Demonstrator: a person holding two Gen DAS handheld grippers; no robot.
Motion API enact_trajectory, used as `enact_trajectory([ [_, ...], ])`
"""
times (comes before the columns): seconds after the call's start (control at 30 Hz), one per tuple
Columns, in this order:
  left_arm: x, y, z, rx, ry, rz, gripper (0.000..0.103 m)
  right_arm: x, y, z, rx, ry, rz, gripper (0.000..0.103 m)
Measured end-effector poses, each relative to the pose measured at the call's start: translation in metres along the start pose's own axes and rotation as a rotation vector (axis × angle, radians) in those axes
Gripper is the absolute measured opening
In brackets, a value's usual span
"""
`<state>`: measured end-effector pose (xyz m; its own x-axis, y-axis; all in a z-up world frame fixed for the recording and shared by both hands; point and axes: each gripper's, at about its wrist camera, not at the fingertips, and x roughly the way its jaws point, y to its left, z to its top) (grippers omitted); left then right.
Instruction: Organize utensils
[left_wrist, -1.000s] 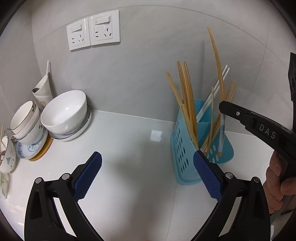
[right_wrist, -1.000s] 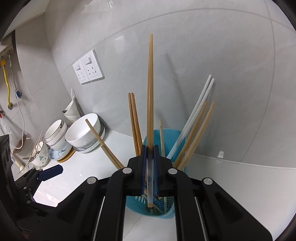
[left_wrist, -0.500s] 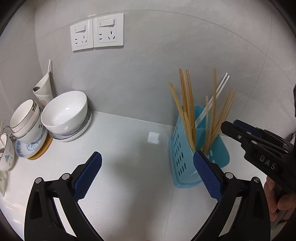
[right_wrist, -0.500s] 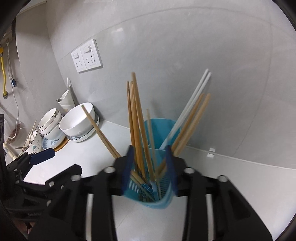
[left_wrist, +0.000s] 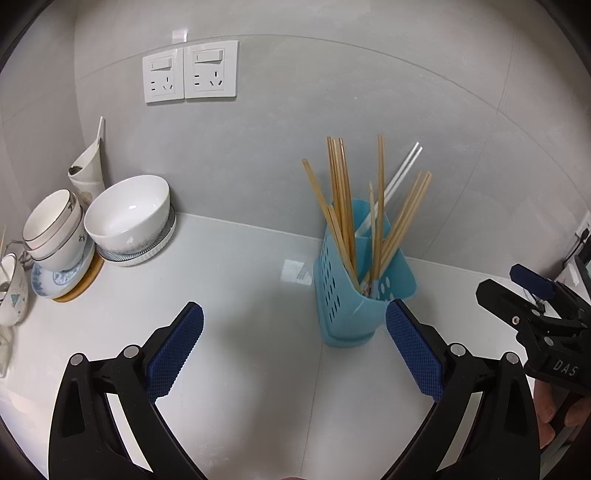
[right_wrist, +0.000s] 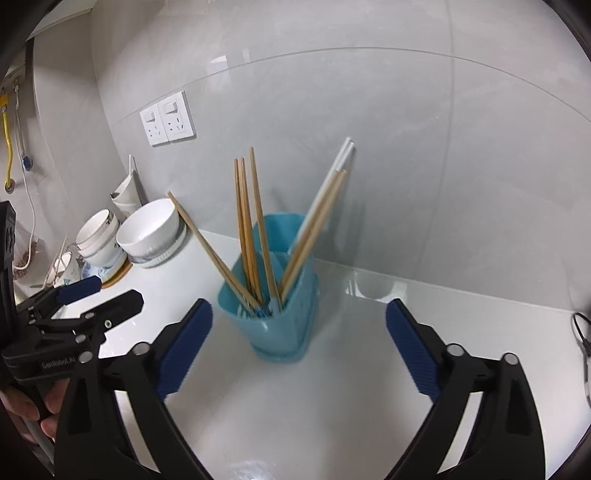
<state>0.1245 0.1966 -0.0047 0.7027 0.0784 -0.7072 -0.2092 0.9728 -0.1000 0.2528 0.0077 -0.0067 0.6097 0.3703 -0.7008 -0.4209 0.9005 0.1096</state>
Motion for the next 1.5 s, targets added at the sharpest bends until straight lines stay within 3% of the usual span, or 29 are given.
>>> enact_trajectory([
  [0.37,-0.008,-0.017,-0.023,0.054,0.040,0.010,0.097,-0.014,-0.004,-0.032,-0.004,0.056,-0.068,0.095],
  [1.5,-0.007,-0.023,-0.023,0.068,0.055,0.022,0.097,-0.013,-0.005,-0.031,0.011,0.065,-0.071,0.095],
])
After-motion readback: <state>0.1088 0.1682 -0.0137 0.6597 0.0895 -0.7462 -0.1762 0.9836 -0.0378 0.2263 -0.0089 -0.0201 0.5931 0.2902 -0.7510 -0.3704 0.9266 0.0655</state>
